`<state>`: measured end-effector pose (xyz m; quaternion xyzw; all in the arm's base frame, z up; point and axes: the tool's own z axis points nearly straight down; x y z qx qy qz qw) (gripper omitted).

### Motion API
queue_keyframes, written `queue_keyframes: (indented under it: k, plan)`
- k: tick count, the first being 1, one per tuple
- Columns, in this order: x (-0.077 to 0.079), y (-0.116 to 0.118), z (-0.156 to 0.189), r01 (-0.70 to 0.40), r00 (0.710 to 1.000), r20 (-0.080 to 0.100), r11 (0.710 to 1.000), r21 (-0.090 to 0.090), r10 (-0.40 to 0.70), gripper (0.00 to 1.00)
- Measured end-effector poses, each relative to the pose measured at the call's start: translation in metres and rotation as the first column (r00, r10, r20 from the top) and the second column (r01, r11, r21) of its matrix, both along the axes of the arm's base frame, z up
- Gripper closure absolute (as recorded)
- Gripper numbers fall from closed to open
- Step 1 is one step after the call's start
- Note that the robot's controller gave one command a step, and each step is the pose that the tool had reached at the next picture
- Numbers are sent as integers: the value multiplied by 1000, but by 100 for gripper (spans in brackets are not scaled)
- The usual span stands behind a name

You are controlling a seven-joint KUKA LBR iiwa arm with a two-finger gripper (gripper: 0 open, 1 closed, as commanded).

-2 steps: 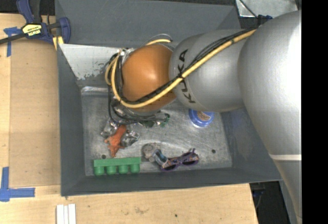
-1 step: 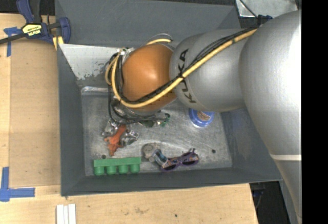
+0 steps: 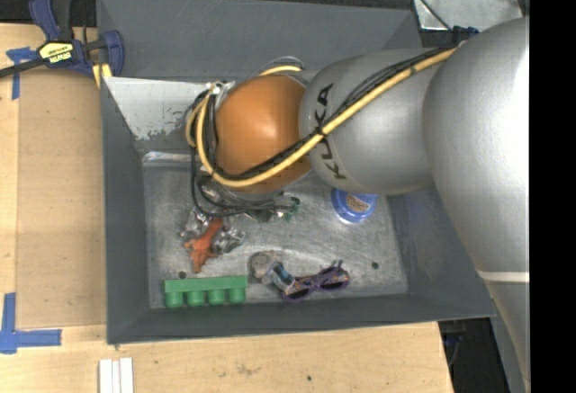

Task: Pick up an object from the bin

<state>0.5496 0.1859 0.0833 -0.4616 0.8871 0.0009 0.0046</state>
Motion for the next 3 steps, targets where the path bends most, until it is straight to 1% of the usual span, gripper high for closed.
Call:
queue_keyframes:
  k: [1,3]
  plan:
    - [-2,-1,8,1,1000,-7,1000,-4,-1,100]
    - [-2,-1,36,2,1000,-8,1000,-5,-2,100]
